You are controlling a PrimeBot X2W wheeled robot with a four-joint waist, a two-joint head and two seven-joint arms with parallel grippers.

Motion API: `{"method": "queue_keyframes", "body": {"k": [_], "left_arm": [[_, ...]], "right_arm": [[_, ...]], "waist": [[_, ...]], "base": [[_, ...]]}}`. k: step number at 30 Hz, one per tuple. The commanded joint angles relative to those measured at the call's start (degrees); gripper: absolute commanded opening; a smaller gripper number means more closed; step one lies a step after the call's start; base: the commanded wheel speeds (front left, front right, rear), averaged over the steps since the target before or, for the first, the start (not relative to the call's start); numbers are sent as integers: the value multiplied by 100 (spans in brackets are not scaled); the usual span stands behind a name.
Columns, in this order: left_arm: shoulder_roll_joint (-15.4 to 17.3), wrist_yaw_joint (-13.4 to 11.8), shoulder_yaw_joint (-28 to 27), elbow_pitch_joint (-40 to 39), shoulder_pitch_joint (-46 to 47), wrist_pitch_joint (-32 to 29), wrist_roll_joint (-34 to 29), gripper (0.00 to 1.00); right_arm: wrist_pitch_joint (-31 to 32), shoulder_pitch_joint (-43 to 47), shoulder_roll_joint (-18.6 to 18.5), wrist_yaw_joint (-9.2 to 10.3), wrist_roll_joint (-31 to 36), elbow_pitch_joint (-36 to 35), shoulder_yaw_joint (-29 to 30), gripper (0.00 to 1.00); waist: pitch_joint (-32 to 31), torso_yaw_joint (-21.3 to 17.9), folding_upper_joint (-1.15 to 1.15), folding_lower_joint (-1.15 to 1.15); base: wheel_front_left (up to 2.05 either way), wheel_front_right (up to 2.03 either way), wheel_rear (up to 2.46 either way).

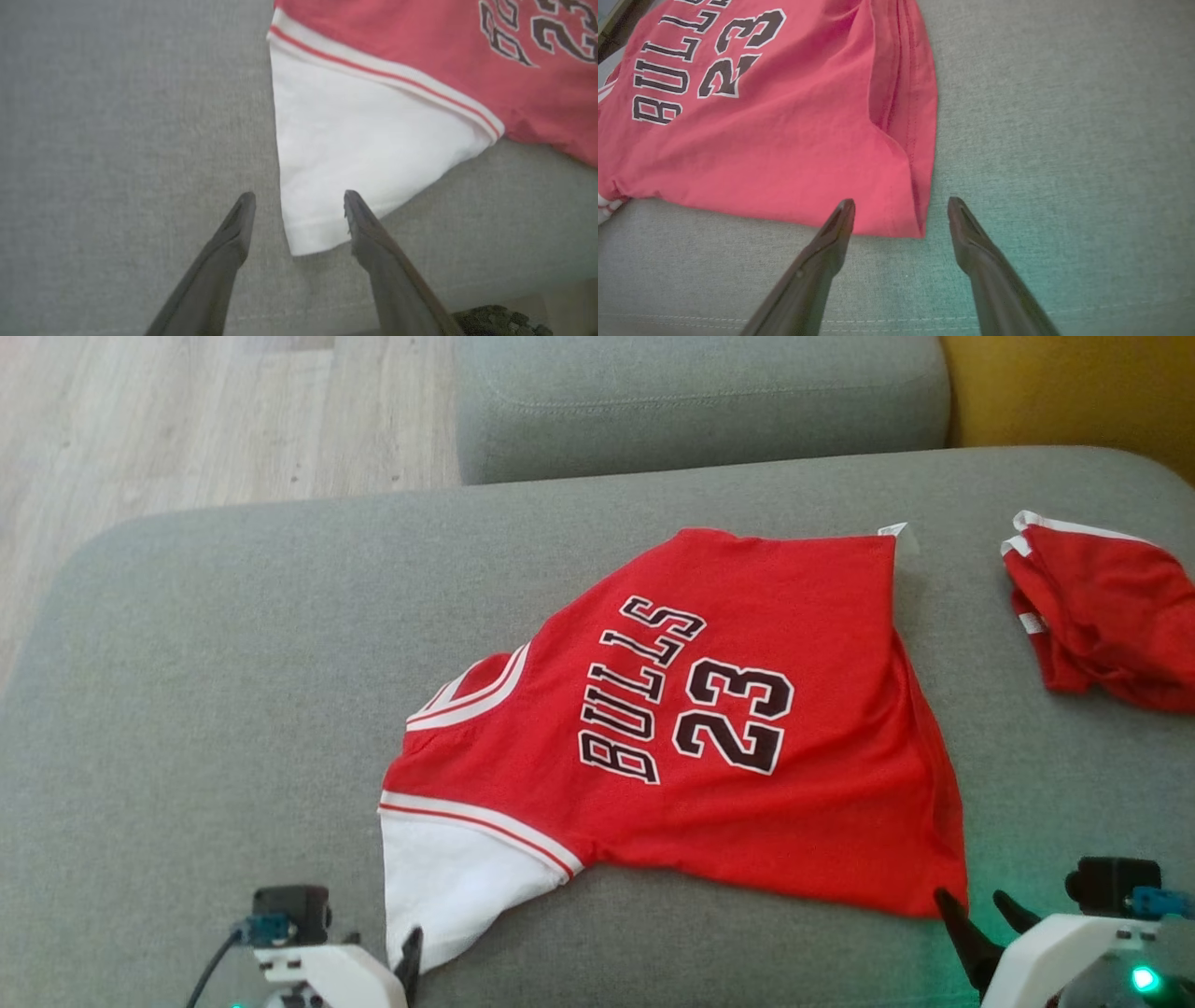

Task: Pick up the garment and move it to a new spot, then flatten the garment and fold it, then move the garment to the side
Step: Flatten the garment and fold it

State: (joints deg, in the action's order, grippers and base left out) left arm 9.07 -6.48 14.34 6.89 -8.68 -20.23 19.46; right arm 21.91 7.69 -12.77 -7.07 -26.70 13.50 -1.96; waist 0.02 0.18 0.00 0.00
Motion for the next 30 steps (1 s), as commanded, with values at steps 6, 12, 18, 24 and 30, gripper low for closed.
{"method": "queue_keyframes", "body": {"k": [6, 12, 18, 24, 30], "left_arm": [[123, 57, -107, -300, 133, -394, 157, 100], [89, 109, -74, -26, 331, -451, 239, 100], [35, 218, -5, 438, 573, -474, 322, 100], [-23, 329, 103, 792, 761, -534, 384, 96], [-35, 394, 152, 949, 834, -578, 452, 15]], "right_arm": [[37, -328, 158, -42, 198, -6, 205, 100], [69, -557, 283, -42, 200, 267, 241, 100], [158, -823, 323, -42, 58, 667, 108, 100], [110, -996, 283, -42, -146, 953, -187, 100], [-47, -1068, 195, -42, -414, 1034, -515, 51]], "waist": [[129, -13, 0, 0], [222, -57, 0, 0], [324, -110, 0, 0], [393, -82, 0, 0], [385, -49, 0, 0]], "base": [[0, 0, 0], [0, 0, 0], [0, 0, 0], [0, 0, 0], [0, 0, 0]]}}
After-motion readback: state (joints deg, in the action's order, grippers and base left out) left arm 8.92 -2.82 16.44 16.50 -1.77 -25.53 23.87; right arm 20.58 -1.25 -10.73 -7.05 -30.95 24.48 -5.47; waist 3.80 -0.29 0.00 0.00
